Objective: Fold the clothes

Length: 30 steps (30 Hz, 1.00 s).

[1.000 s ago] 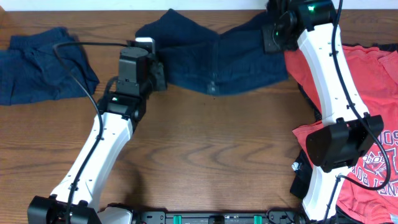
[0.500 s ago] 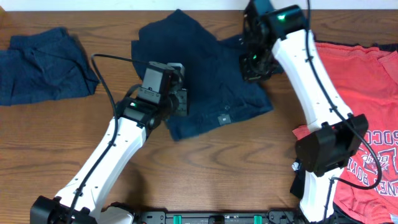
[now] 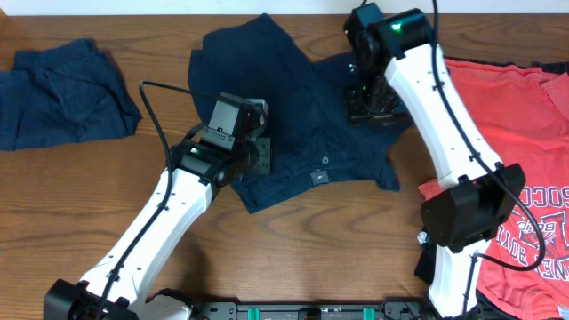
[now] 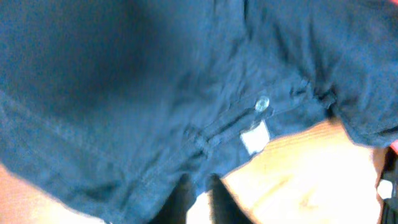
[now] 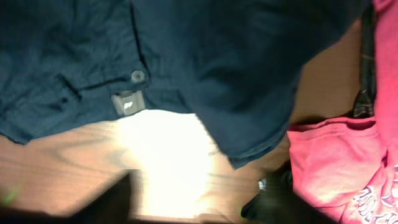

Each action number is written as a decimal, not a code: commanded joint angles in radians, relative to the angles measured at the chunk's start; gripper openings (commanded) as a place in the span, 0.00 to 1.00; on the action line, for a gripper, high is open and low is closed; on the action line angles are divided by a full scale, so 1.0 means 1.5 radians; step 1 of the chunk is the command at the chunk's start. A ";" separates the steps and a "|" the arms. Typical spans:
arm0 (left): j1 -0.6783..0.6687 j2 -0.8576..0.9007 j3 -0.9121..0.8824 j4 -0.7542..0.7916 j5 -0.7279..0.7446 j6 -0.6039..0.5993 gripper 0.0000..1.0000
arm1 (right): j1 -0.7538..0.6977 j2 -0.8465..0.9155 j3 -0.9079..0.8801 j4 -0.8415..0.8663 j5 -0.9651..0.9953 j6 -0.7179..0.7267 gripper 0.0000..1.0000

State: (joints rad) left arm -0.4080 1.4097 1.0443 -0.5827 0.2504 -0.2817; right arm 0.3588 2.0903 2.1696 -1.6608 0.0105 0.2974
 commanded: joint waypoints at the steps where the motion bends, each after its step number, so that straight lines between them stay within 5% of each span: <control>1: -0.009 -0.012 0.007 -0.032 0.024 -0.021 0.06 | -0.032 -0.007 0.003 0.013 0.018 0.012 0.22; 2: -0.013 -0.011 0.002 -0.044 0.024 -0.021 0.06 | -0.041 -0.007 0.006 0.020 0.018 0.010 0.47; 3: -0.018 -0.009 -0.005 -0.055 0.023 -0.021 0.06 | -0.049 -0.007 0.009 0.026 0.018 0.008 0.46; 5: -0.026 -0.001 -0.016 -0.076 0.023 -0.021 0.06 | -0.067 -0.007 0.024 0.037 0.018 0.001 0.15; 7: -0.031 0.012 -0.025 -0.087 0.026 -0.026 0.06 | -0.082 -0.007 0.043 0.036 0.018 0.001 0.01; 8: -0.032 0.019 -0.029 -0.090 0.033 -0.032 0.06 | -0.087 -0.007 0.053 0.035 0.018 0.001 0.07; 9: -0.033 0.028 -0.034 -0.090 0.044 -0.041 0.06 | -0.092 -0.007 0.065 0.032 0.018 0.001 0.31; 12: -0.033 0.055 -0.047 -0.090 0.084 -0.062 0.06 | -0.104 -0.007 0.103 0.018 0.018 -0.014 0.44; 16: -0.033 0.108 -0.053 -0.106 0.103 -0.095 0.06 | -0.106 -0.007 0.156 -0.009 0.018 -0.027 0.02; 30: 0.034 0.257 -0.053 -0.118 0.102 -0.156 0.06 | -0.087 -0.015 0.189 -0.025 0.015 -0.051 0.01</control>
State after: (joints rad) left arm -0.4088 1.7592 0.9733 -0.7536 0.3977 -0.4660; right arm 0.2153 2.0895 2.4386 -1.6947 0.0269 0.2455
